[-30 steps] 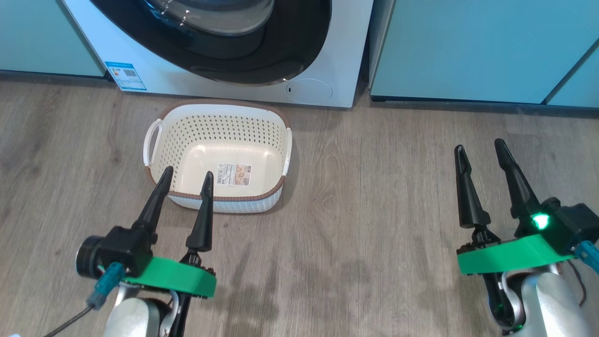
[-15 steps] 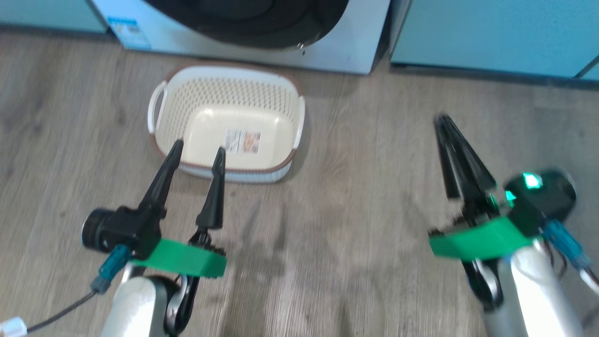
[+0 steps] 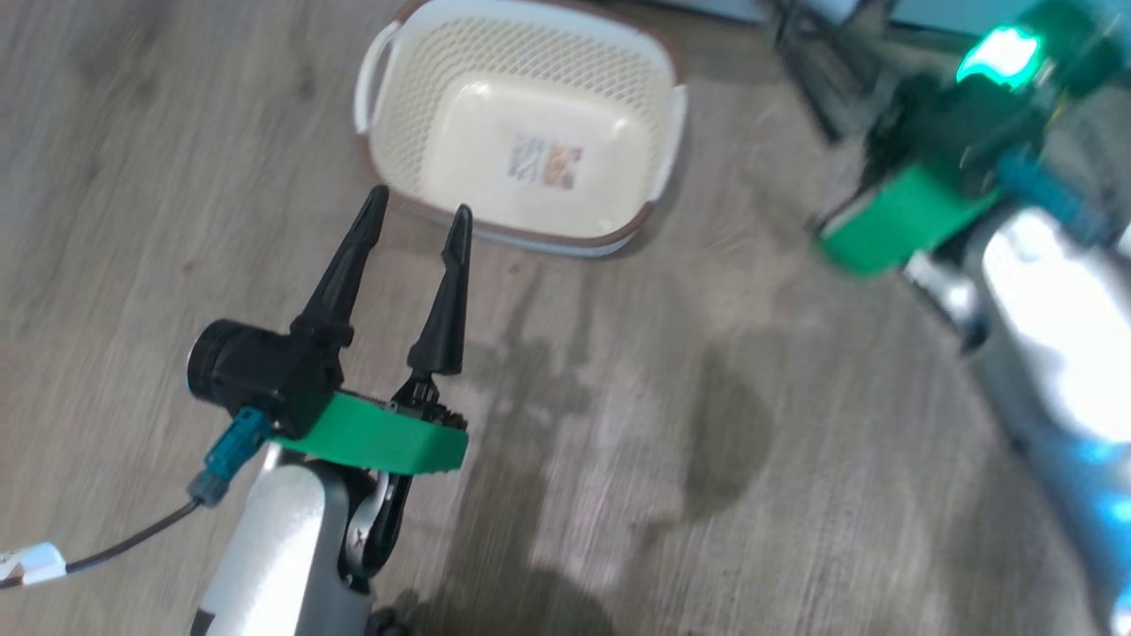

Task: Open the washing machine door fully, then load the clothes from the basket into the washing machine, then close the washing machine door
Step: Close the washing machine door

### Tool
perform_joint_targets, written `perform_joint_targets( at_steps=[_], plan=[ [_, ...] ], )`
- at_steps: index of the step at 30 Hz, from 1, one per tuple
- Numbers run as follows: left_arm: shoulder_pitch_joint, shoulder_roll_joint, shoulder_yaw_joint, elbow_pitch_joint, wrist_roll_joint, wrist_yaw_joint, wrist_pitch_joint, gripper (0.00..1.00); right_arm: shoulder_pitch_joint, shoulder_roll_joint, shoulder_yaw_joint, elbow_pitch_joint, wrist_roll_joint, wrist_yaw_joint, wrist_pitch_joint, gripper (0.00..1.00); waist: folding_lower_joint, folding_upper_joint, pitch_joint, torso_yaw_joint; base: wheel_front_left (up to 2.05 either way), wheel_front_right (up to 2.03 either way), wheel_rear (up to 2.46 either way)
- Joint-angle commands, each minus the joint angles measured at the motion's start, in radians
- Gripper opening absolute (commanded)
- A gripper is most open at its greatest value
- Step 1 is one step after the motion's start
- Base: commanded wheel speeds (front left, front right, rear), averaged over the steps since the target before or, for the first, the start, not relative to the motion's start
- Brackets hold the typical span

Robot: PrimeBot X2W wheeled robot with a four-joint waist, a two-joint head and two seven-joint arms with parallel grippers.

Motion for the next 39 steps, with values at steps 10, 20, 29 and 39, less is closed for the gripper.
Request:
perform_joint_targets(
  at_steps=[10,20,29,39],
  plan=[
    [-0.042,0.007,-0.020,-0.045,-0.047,0.027,-0.010,1.00,-0.304,-0.086,-0.011,0.196,0.023,0.007,0.028,0.00,0.0000,0.0000,0.100,0.118,0.00,0.00,0.00],
    [-0.064,0.007,-0.034,-0.047,-0.068,0.036,-0.010,1.00,-0.488,-0.100,-0.053,0.402,-0.012,0.007,0.033,0.00,0.0000,0.0000,0.140,0.137,0.00,0.00,0.00],
    [-0.084,0.007,-0.042,-0.047,-0.079,0.037,-0.010,1.00,-0.592,-0.104,-0.059,0.527,-0.045,0.007,0.033,0.00,0.0000,0.0000,0.168,0.146,0.00,0.00,0.00],
    [-0.108,0.007,-0.011,-0.045,-0.069,0.013,-0.010,1.00,-0.766,-0.114,-0.060,0.688,-0.099,0.007,0.046,0.00,0.0000,0.0000,0.213,0.171,0.00,0.00,0.00]
  ],
)
